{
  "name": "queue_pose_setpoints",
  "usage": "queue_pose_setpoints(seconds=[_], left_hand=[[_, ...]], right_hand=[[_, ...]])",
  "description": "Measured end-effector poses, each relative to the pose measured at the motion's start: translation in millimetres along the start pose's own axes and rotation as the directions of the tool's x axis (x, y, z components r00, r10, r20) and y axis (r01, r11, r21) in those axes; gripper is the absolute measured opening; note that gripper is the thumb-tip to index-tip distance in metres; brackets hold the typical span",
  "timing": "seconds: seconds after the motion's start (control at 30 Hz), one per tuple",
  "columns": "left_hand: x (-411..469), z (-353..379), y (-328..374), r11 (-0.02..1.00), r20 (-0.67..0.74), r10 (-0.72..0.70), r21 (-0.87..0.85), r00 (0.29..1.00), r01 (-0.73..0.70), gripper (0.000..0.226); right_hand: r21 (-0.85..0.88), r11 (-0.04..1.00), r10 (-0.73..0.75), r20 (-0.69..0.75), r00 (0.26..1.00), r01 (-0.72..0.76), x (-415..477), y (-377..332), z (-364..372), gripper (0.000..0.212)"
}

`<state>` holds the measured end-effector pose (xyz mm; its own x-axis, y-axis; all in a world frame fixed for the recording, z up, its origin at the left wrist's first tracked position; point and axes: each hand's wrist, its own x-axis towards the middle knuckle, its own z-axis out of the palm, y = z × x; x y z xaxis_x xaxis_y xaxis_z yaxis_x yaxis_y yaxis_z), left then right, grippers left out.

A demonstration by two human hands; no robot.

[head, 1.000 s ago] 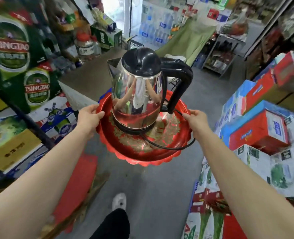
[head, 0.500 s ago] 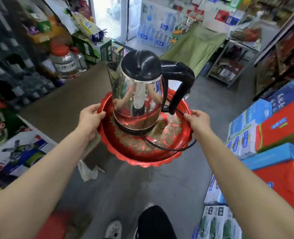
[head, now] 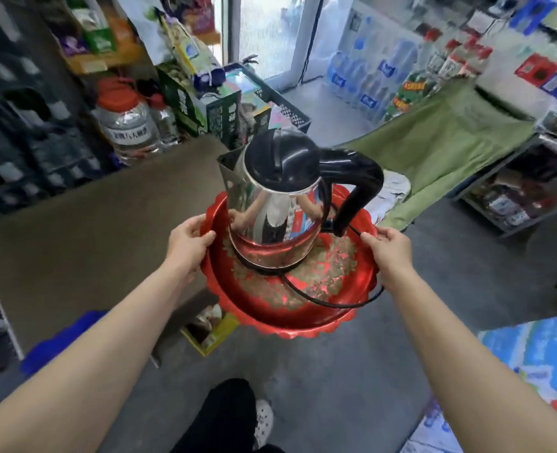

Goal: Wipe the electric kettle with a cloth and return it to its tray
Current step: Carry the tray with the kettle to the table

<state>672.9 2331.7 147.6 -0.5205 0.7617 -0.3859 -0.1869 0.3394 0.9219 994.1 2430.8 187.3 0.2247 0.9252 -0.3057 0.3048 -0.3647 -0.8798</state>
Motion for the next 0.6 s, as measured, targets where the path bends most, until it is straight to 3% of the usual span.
queue_pose_setpoints(seconds=[0.27, 0.6], left_hand=[[116.8, 36.4, -15.2, 0.996, -0.148, -0.070, 0.039, 0.986, 0.077, 0.040], [245.8, 0.6, -40.2, 0.961, -0.434, -0.099, 0.190, 0.895, 0.199, 0.041]], right_hand=[[-0.107, 0.992, 0.080, 0.170, 0.982, -0.063, 145.3, -7.2, 73.4, 0.035], [-0.339, 0.930, 0.030, 0.449, 0.893, 0.140, 267.3, -10.6, 236.9, 0.029]])
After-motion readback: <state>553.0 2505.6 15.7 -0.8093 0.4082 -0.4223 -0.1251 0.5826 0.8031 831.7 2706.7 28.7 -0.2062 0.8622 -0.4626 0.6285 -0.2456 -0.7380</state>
